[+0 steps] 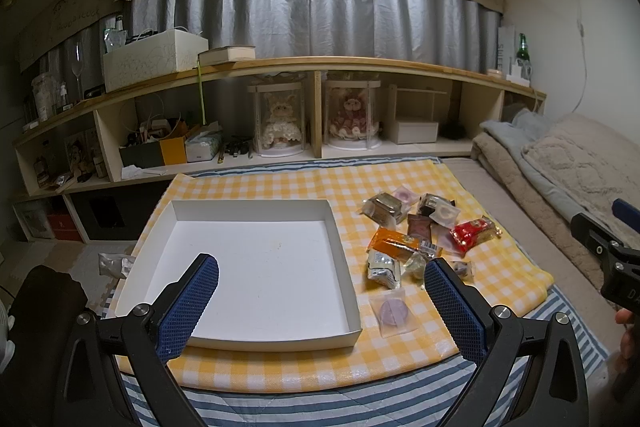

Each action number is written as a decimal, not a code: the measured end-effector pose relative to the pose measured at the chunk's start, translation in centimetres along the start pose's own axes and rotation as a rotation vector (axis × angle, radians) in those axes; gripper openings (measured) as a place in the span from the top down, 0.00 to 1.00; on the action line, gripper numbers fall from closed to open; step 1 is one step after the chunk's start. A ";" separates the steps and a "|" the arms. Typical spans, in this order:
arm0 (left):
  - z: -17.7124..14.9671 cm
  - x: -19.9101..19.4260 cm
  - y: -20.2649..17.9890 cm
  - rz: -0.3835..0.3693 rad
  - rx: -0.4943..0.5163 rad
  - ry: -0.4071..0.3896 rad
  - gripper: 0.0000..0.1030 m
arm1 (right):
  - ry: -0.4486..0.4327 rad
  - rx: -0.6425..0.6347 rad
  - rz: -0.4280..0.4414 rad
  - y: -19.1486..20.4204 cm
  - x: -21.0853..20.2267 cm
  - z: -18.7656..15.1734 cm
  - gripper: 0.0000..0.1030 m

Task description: Organize snacks

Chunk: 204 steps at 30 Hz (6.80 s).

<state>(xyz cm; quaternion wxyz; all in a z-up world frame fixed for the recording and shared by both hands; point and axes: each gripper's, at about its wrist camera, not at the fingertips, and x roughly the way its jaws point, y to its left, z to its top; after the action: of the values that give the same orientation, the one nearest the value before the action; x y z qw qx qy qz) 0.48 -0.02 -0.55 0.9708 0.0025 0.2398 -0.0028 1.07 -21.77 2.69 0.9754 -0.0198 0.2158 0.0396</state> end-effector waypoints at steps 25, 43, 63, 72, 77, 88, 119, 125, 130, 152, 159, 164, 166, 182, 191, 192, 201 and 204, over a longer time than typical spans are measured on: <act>0.0 0.0 -0.1 0.000 0.000 0.000 0.00 | 0.000 -0.003 -0.001 0.0 0.0 0.0 0.00; 0.2 0.1 -0.5 0.001 0.002 -0.013 0.00 | 0.003 0.006 -0.003 0.1 -0.1 0.1 0.00; 1.6 8.7 -4.5 -0.104 -0.023 0.212 0.00 | 0.243 0.061 -0.010 -2.8 9.5 0.9 0.00; 0.0 14.5 -6.9 -0.145 -0.123 0.329 0.08 | 0.399 0.132 0.070 -4.1 16.1 0.5 0.00; -1.6 17.6 -7.7 -0.150 -0.167 0.380 0.11 | 0.523 0.189 0.133 -4.4 20.0 -0.8 0.00; -4.0 23.5 -7.5 -0.200 -0.249 0.487 0.33 | 0.679 0.433 0.381 -6.1 26.7 -2.8 0.42; -3.7 28.8 -9.5 -0.100 -0.059 0.553 0.46 | 0.922 0.120 0.264 -2.0 29.6 -7.0 0.73; -3.9 28.6 -9.7 -0.225 -0.097 0.595 0.63 | 0.910 0.131 0.259 -1.7 29.5 -6.6 0.73; -3.9 28.3 -10.2 -0.256 -0.065 0.590 0.64 | 0.886 0.149 0.262 -2.5 28.7 -6.3 0.73; -3.4 32.6 -13.1 -0.244 0.231 0.601 0.55 | 0.857 0.227 0.262 -6.0 26.2 -6.4 0.73; -0.9 29.5 -11.9 -0.245 0.154 0.491 0.58 | 0.789 0.242 0.255 -6.5 24.9 -5.1 0.73; 2.0 26.4 -10.4 -0.245 0.095 0.394 0.58 | 0.691 0.259 0.273 -6.6 22.9 -2.9 0.73; 2.9 25.2 -9.5 -0.233 0.086 0.364 0.58 | 0.645 0.256 0.283 -6.3 21.9 -2.0 0.73; 8.6 14.4 0.1 -0.080 -0.006 0.225 0.58 | 0.431 0.181 0.372 0.1 18.3 3.5 0.73; 9.2 11.2 5.2 -0.014 -0.077 0.227 0.58 | 0.391 0.121 0.450 5.8 17.6 5.8 0.73; 9.2 11.1 5.8 -0.010 -0.084 0.231 0.58 | 0.391 0.116 0.460 6.5 17.6 5.9 0.73; 8.3 12.3 10.1 0.016 -0.154 0.319 0.58 | 0.471 0.085 0.574 12.5 18.6 5.0 0.73; 8.2 13.1 11.2 0.023 -0.166 0.350 0.58 | 0.505 0.088 0.596 14.0 19.5 4.3 0.73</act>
<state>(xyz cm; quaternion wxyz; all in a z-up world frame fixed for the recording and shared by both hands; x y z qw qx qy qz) 15.97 11.05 0.67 0.9112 -0.0745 0.4042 0.0287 19.33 -6.25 -1.97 0.8374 0.0766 0.4467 0.3057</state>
